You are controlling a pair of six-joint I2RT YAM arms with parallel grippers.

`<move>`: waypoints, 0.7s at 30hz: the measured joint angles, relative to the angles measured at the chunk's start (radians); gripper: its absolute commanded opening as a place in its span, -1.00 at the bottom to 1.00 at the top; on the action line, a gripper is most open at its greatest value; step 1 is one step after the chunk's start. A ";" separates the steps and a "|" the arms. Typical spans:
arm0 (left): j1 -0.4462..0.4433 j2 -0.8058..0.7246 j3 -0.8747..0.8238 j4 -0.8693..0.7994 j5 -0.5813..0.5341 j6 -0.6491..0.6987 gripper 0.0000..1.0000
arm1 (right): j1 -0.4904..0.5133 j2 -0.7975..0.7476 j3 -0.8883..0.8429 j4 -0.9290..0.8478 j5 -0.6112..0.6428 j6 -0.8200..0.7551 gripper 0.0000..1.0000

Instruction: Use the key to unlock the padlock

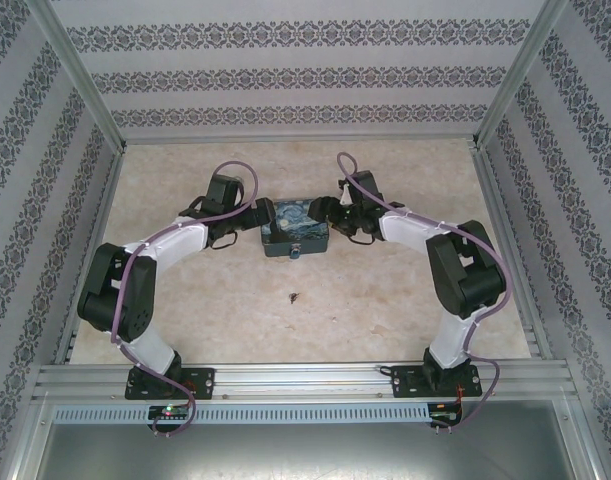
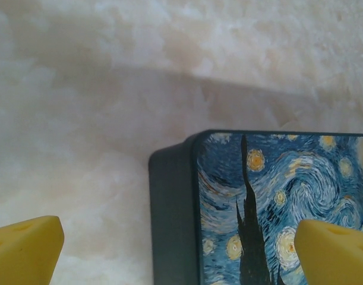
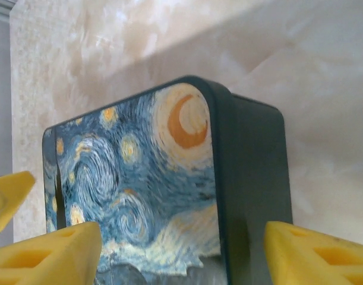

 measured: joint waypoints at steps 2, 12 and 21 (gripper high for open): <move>-0.001 -0.001 -0.029 0.024 0.009 -0.020 0.99 | 0.009 -0.029 -0.035 0.003 0.026 0.010 0.51; -0.034 -0.006 -0.078 0.121 0.065 -0.114 0.99 | 0.009 -0.153 -0.159 0.011 0.105 0.046 0.42; -0.099 0.026 -0.071 0.182 0.085 -0.172 0.99 | 0.060 -0.232 -0.229 0.016 0.134 0.087 0.31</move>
